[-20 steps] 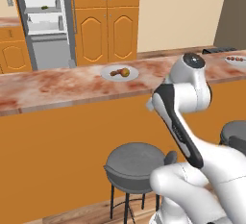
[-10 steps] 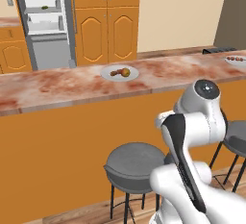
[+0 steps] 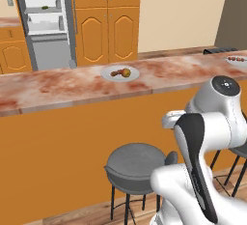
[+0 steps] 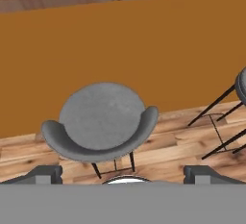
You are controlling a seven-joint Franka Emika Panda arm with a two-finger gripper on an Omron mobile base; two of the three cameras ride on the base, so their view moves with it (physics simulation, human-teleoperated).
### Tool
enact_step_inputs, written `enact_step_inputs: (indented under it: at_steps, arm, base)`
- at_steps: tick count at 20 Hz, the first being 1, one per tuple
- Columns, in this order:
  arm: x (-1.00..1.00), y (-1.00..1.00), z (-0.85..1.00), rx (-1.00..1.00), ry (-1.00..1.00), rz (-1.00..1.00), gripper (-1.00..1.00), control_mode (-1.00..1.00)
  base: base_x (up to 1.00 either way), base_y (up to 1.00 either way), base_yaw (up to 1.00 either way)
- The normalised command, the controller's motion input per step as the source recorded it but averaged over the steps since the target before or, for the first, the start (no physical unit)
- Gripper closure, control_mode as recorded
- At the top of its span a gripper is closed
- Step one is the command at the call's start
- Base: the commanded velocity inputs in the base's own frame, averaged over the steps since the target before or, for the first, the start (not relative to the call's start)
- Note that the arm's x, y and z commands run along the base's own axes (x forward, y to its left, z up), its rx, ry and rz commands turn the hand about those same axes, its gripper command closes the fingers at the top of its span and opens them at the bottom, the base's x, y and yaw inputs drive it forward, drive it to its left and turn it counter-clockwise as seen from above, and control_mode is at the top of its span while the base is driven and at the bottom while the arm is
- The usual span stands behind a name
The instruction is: Pick up the apple and peach from the fridge and place one fruit on each plate on the dining counter.
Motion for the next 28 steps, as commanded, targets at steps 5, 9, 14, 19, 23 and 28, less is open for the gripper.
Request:
enact_step_inputs:
  at_steps: [5, 9, 14, 19, 23, 28]
  arm:
    - [0.00, 0.02, 0.00, 0.00, 0.01, 0.00, -1.00, -1.00]
    - [-0.02, 0.01, 0.00, -0.01, -0.01, 0.00, -1.00, -1.00]
    - [-0.36, -0.03, -0.05, 0.00, -0.07, 0.00, -1.00, -1.00]
    - [0.00, 0.00, 0.00, 0.00, 0.00, 0.00, -1.00, 1.00]
    - [0.00, 0.00, 0.00, 0.00, 0.00, 0.00, -1.00, 1.00]
    - [0.00, 0.00, 0.00, 0.00, 0.00, 0.00, -1.00, 1.00]
  base:
    - [0.00, 0.00, 0.00]
    - [0.00, 0.00, 0.00]
    - [0.00, 0.00, 0.00]
    - [-0.34, -0.29, -0.03]
    - [-0.18, -0.89, 0.00]
    - [-0.19, -1.00, 0.00]
